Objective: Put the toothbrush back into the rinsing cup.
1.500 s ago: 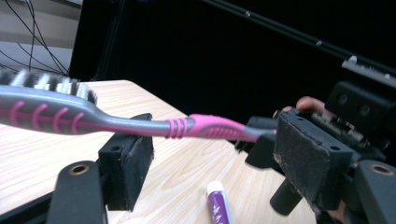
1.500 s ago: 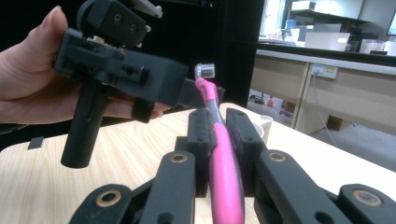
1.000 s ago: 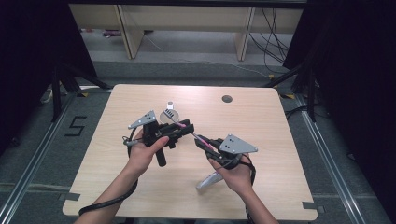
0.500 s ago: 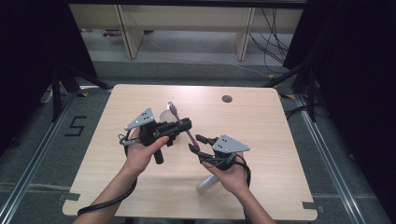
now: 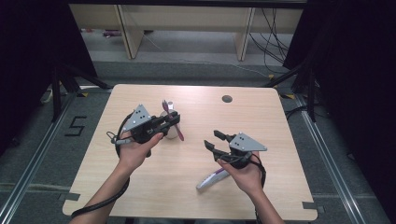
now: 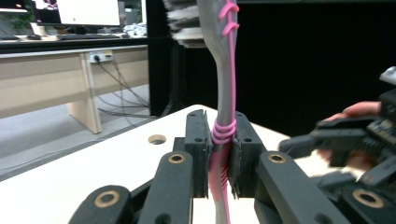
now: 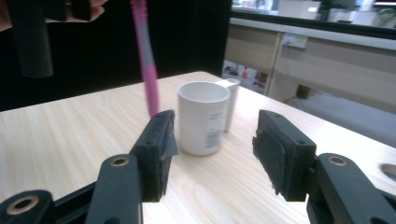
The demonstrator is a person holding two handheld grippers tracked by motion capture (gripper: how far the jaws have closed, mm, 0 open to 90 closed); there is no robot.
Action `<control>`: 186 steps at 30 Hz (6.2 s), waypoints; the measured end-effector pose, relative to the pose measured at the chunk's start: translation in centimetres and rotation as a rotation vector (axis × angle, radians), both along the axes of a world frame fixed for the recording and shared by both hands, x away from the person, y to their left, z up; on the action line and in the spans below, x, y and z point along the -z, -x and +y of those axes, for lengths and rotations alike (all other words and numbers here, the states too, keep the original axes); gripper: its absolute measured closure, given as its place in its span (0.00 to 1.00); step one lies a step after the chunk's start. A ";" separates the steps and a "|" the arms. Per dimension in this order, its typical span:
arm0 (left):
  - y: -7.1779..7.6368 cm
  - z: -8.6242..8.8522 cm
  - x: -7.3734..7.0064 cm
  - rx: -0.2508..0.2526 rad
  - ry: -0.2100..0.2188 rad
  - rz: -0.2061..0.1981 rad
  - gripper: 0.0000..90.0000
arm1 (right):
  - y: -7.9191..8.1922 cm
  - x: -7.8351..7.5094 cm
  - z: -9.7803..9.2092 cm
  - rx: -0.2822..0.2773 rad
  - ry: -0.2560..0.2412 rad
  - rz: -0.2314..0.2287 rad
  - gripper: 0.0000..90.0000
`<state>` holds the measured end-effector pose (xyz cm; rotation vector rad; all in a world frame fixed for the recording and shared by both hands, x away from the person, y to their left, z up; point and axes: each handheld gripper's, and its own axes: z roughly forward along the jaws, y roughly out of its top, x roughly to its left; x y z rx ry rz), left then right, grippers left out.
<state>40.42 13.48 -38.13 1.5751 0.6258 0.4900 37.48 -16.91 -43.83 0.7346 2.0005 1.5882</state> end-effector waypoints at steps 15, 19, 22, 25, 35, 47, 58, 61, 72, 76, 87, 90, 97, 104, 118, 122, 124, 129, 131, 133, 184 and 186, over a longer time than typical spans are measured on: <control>-1.0 1.4 -0.6 -0.113 -0.074 -0.071 0.88 | 0.0 0.5 -5.5 0.167 -0.050 -0.020 0.45; -1.5 2.0 -0.9 -0.141 -0.074 -0.079 0.88 | -0.2 1.0 -6.9 0.209 -0.057 -0.017 0.45; -1.9 2.5 -1.0 -0.160 -0.075 -0.086 0.88 | -0.2 1.2 -7.3 0.253 -0.064 0.000 0.45; -2.4 3.0 -1.1 -0.187 -0.075 -0.103 0.88 | -0.5 1.8 -8.3 0.299 -0.063 -0.031 0.45; -3.4 3.6 -1.1 -0.214 -0.065 -0.103 0.88 | -0.7 2.9 -11.2 0.427 -0.089 0.020 0.45; -4.9 3.4 -1.5 -0.233 -0.073 -0.090 0.88 | -0.9 3.7 -12.7 0.494 -0.085 0.060 0.46; -6.2 3.3 -1.9 -0.249 -0.114 -0.110 0.88 | -1.4 4.2 -12.6 0.479 -0.088 0.051 0.46; -6.5 3.2 -1.9 -0.250 -0.117 -0.115 0.88 | -1.4 4.2 -12.7 0.477 -0.082 0.050 0.46; -7.7 2.8 -2.0 -0.250 -0.119 -0.127 0.88 | -1.1 4.0 -12.5 0.500 -0.103 0.077 0.46; -8.1 2.7 -2.0 -0.250 -0.121 -0.130 0.88 | -1.3 4.1 -12.5 0.495 -0.091 0.068 0.46; -9.2 2.6 -1.6 -0.259 -0.127 -0.130 0.88 | -1.5 4.2 -12.6 0.479 -0.078 0.042 0.46; -9.4 2.5 -1.6 -0.260 -0.124 -0.132 0.88 | -1.5 4.2 -12.6 0.481 -0.081 0.044 0.46; -10.0 2.3 -1.5 -0.266 -0.135 -0.138 0.88 | -1.5 4.3 -12.4 0.471 -0.077 0.059 0.46; -10.9 1.9 -1.2 -0.266 -0.136 -0.134 0.88 | -1.5 4.2 -12.5 0.488 -0.054 0.066 0.46; -12.7 1.4 -0.2 -0.278 -0.155 -0.122 0.88 | -1.6 4.3 -12.7 0.485 -0.066 0.041 0.46; -13.0 1.4 0.1 -0.283 -0.157 -0.110 0.88 | -1.6 4.3 -12.6 0.482 -0.075 0.056 0.46; -13.2 1.3 0.3 -0.284 -0.156 -0.107 0.88 | -1.6 4.3 -12.6 0.479 -0.076 0.055 0.46; -13.7 1.1 0.6 -0.282 -0.158 -0.098 0.88 | -1.7 4.3 -12.6 0.473 -0.081 0.052 0.46; -13.8 1.0 0.8 -0.284 -0.160 -0.095 0.88 | -1.6 4.3 -12.6 0.473 -0.077 0.052 0.46; -14.0 0.9 0.9 -0.288 -0.165 -0.091 0.88 | -1.6 4.4 -12.6 0.478 -0.074 0.056 0.46; -15.9 0.2 4.4 -0.293 -0.208 0.043 0.88 | -1.8 4.5 -12.4 0.469 -0.063 0.059 0.46; -15.9 0.1 4.5 -0.291 -0.209 0.049 0.87 | -1.7 4.5 -12.4 0.470 -0.062 0.063 0.46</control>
